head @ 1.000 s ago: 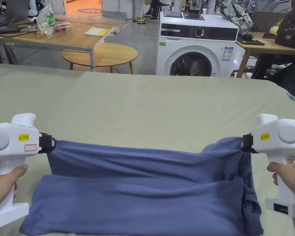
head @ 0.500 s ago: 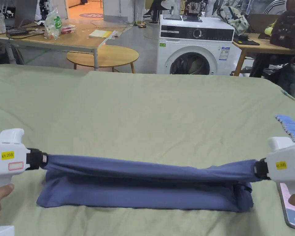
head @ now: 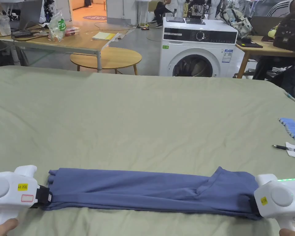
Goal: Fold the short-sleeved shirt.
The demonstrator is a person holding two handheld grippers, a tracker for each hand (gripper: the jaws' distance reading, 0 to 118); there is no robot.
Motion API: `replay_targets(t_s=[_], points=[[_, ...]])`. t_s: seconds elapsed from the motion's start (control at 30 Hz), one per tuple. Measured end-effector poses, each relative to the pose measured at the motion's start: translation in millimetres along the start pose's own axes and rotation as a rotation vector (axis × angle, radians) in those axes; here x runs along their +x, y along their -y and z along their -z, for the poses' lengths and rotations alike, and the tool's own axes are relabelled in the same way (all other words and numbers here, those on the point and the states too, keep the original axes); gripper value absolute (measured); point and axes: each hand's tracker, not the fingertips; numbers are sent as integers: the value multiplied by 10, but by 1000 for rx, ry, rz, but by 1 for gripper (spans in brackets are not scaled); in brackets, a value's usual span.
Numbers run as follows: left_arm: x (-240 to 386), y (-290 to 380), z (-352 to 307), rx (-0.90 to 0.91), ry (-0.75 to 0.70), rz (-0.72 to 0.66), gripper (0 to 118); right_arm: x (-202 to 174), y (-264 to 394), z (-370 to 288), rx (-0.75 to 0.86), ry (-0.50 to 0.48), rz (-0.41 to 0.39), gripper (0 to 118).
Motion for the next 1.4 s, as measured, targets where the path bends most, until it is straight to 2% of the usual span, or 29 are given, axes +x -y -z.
replay_targets(t_s=[0.07,0.1,0.13,0.27,0.33,0.43,0.5,0.53,0.57,0.63,0.67,0.7,0.77,0.8,0.97,1.27,1.3,1.33,1.37,1.4], points=[[66,-68,-86,7,-17,17,35,-55,-43,-150,33,80,-30,47],[108,-93,-144,29,-21,28,37,-76,-64,-255,75,118,-37,54],[163,-131,-214,76,-26,34,37,-88,-105,-354,127,131,-27,55],[398,-300,-425,257,-22,65,37,-195,-310,-667,289,73,59,55],[546,-359,-476,350,-31,104,37,-328,-398,-710,357,88,86,55],[774,-389,-516,516,-61,138,37,-582,-437,-771,586,7,130,54],[900,-377,-566,624,-69,139,37,-794,-414,-828,720,42,166,54],[936,-364,-566,675,-76,136,37,-895,-419,-853,778,52,174,50],[978,-352,-581,713,-86,132,33,-970,-424,-876,818,54,185,38],[1056,-325,-613,786,-120,152,14,-1137,-442,-918,897,34,203,15],[1078,-318,-616,805,-149,167,3,-1194,-457,-935,914,26,203,10],[1096,-301,-633,825,-168,183,0,-1259,-476,-952,931,25,196,3],[1100,-270,-679,881,-169,209,0,-1362,-486,-981,1002,21,202,0],[1101,-265,-708,849,-170,202,0,-1424,-501,-1002,1002,37,183,0],[852,-331,-787,764,-185,191,0,-1635,-607,-1043,1007,-4,150,0],[-284,-413,-531,288,78,-107,0,-2143,-781,-946,975,-86,65,0],[-428,-396,-458,250,138,-142,4,-2213,-795,-932,967,-96,49,0],[-567,-383,-384,197,214,-178,17,-2269,-803,-920,960,-108,35,0],[-678,-363,-324,168,270,-206,39,-2315,-810,-913,956,-115,26,0],[-807,-338,-249,132,313,-244,50,-2368,-815,-903,949,-123,13,0]])
